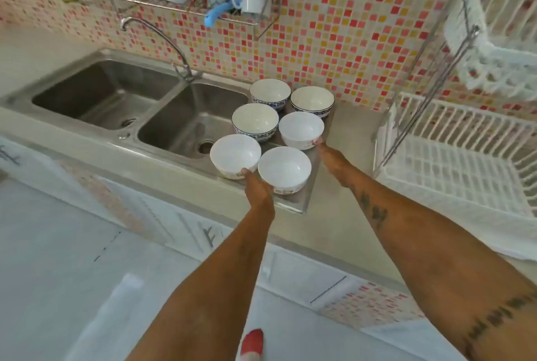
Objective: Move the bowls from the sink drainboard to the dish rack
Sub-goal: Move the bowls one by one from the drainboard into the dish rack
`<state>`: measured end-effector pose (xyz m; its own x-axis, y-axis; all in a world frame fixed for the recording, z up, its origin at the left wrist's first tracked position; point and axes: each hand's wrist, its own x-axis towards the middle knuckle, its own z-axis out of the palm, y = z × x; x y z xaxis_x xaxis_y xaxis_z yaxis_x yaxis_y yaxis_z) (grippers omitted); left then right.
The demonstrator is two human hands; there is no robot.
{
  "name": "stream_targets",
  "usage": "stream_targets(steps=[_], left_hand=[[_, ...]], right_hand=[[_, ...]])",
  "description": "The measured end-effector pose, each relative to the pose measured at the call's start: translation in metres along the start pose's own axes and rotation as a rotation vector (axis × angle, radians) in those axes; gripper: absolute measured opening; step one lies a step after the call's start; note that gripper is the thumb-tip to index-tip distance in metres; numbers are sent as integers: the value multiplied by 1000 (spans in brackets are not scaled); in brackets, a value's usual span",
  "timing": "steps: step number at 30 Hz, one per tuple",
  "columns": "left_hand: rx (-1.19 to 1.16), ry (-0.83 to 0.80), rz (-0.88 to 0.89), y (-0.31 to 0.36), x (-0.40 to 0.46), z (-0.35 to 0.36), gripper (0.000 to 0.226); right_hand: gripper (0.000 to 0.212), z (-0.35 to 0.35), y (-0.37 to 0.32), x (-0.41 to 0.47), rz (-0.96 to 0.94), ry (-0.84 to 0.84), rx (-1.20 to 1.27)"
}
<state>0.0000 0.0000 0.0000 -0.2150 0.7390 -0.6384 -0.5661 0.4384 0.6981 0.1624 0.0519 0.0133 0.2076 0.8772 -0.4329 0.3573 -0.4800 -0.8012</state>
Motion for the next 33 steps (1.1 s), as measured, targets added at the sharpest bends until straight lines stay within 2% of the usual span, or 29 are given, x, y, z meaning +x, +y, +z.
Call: stream_targets(steps=[3,8,13,20,22,26,30,33], left_hand=[[-128,24,15,-6,18,6,55],[-165,-79,83,-21,49,11,34],[-92,-132,73,-27,61,15,35],[-63,-174,109,-29,49,23,45],[-102,-217,155,-11,35,36,44],[-257,-316,195,56,8,88,32],[-252,-466,211,133,-31,157,49],[-233,-682,99,171,-78,202,55]], right_hand=[[71,10,-1,16,35,34,56],[65,33,2,32,82,-7,95],[60,50,6,43,126,47,97],[50,44,-12,40,96,112,139],[48,31,-37,35,39,178,143],[42,-19,-114,16,-239,302,46],[43,-93,-194,-31,-501,459,32],[40,-151,-227,-69,-639,592,3]])
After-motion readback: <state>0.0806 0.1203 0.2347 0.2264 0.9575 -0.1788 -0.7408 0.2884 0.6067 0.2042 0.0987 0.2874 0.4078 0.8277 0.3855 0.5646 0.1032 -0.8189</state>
